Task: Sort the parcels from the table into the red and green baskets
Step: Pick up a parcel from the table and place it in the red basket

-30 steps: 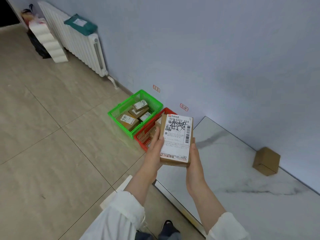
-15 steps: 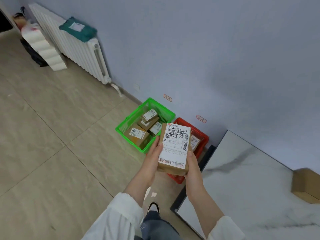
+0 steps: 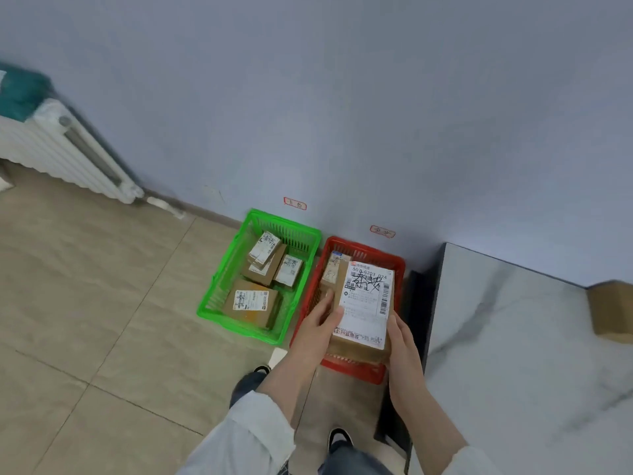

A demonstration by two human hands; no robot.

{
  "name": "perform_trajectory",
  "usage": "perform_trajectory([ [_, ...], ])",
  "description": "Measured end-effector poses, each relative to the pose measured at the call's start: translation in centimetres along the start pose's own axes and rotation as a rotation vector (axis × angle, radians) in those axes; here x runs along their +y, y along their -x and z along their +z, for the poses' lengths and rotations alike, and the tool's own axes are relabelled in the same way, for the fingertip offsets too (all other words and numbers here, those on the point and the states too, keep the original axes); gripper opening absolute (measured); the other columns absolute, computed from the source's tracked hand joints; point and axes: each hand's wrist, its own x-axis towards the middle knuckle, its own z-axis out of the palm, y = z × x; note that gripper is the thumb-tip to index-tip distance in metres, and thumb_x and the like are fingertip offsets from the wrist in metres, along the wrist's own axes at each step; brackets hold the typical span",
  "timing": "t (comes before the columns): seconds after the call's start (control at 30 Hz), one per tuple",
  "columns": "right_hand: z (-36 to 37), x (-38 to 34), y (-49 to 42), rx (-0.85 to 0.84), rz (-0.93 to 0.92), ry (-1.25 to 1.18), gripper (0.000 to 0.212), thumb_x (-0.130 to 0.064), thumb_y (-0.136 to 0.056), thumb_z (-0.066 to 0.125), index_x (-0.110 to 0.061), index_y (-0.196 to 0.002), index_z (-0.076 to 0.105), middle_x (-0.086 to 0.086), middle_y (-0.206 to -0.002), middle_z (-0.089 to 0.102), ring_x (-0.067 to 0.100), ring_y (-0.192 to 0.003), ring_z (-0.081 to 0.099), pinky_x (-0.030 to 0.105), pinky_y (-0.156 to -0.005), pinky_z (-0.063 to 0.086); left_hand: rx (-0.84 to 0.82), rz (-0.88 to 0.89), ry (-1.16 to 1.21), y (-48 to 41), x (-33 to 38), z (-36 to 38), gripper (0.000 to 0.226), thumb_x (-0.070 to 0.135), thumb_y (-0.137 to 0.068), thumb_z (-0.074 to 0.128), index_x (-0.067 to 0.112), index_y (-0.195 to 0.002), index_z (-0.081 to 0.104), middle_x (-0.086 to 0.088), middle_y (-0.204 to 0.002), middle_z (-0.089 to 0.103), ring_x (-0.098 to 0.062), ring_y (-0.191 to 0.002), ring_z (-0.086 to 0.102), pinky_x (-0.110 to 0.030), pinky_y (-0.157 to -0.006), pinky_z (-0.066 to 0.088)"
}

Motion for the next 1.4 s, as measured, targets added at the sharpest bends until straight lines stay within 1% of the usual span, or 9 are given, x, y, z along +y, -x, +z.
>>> perform_trajectory([
  [0.23,2.2,5.2,-9.8,0.1,0.081,0.071,0.044,-0.036,-0.094,0.048,-0.035,-0.138,0.041,0.001,-0.123,0.061,0.022,-0.106,0.063,0.045,-0.089,0.054,-0.132,-0.04,-0.247,-11.9,-3.8,-2.6,0.05,0.034,-0.096,0.048,0.036,-0.144,0.031,0.008,-0.139,0.05,-0.014,-0.124,0.051,-0.041,-0.105,0.043],
  [0.47,1.9,21.5,-27.8,-0.006,0.113,0.279,0.038,-0.017,-0.095,0.051,-0.018,-0.133,0.047,-0.005,-0.126,0.056,0.013,-0.115,0.054,0.023,-0.087,0.049,-0.066,-0.184,-0.36,-28.3,-22.1,-4.6,0.043,0.009,-0.096,0.048,0.022,-0.135,0.038,-0.003,-0.136,0.053,-0.018,-0.121,0.053,-0.042,-0.106,0.042],
  [0.63,1.4,32.8,-36.4,-0.106,0.172,0.334,0.038,-0.009,-0.094,0.052,-0.01,-0.131,0.046,-0.005,-0.12,0.054,0.009,-0.115,0.05,0.014,-0.085,0.045,0.009,-0.221,-0.517,-35.5,-32.4,-4.8,0.04,0.011,-0.096,0.047,0.013,-0.135,0.037,0.005,-0.119,0.056,-0.019,-0.116,0.055,-0.019,-0.088,0.039],
  [0.7,1.1,35.5,-38.5,-0.117,0.192,0.37,0.037,-0.01,-0.093,0.054,-0.01,-0.129,0.047,-0.006,-0.117,0.054,0.011,-0.112,0.053,0.023,-0.091,0.048,0.01,-0.233,-0.543,-37.3,-34.6,-4.6,0.042,0.009,-0.097,0.046,0.01,-0.137,0.034,-0.001,-0.124,0.058,-0.021,-0.116,0.055,-0.018,-0.085,0.039],
  [0.83,0.8,37.8,-40.7,-0.145,0.201,0.381,0.035,-0.013,-0.085,0.066,-0.014,-0.115,0.049,0.0,-0.119,0.058,0.014,-0.108,0.058,0.037,-0.1,0.045,0.073,-0.234,-0.565,-39.0,-36.8,-4.3,0.036,0.009,-0.099,0.04,0.01,-0.135,0.034,-0.001,-0.121,0.055,-0.016,-0.105,0.054,-0.011,-0.072,0.035],
  [1.0,1.3,37.1,-40.9,-0.193,0.238,0.35,0.037,-0.006,-0.086,0.063,-0.011,-0.119,0.046,0.006,-0.124,0.059,0.012,-0.103,0.058,0.03,-0.096,0.046,0.052,-0.21,-0.613,-38.8,-36.7,-4.4,0.045,0.012,-0.099,0.041,0.017,-0.141,0.028,0.001,-0.135,0.053,-0.018,-0.12,0.053,-0.016,-0.082,0.037],
  [1.1,2.6,36.8,-40.3,-0.128,0.179,0.457,0.066,-0.012,-0.09,0.059,-0.014,-0.145,0.024,0.006,-0.149,0.034,0.016,-0.13,0.039,0.032,-0.111,0.031,-0.004,-0.086,-0.691,-38.1,-35.9,-4.6,0.067,0.006,-0.096,0.045,0.023,-0.15,0.01,0.005,-0.148,0.039,-0.013,-0.133,0.042,-0.017,-0.101,0.034],
  [1.23,4.3,36.9,-38.6,0.006,-0.139,0.866,0.075,-0.041,-0.097,0.035,-0.024,-0.143,-0.023,-0.005,-0.154,-0.028,0.006,-0.141,-0.025,0.029,-0.119,-0.007,0.104,0.482,-1.131,-38.0,-36.7,-4.8,0.058,0.01,-0.092,0.038,0.015,-0.147,0.02,-0.013,-0.156,0.018,-0.021,-0.145,0.015,-0.028,-0.116,0.02],
  [1.4,4.8,39.1,-40.9,-0.043,-0.467,1.131,0.063,-0.046,-0.097,0.007,-0.021,-0.146,-0.023,-0.005,-0.156,-0.024,0.01,-0.145,-0.016,0.023,-0.116,-0.008,0.092,0.558,-1.191,-41.8,-40.0,-4.4,0.057,0.013,-0.091,0.03,0.009,-0.146,0.014,-0.014,-0.155,0.012,-0.008,-0.144,-0.017,-0.027,-0.116,-0.004],
])
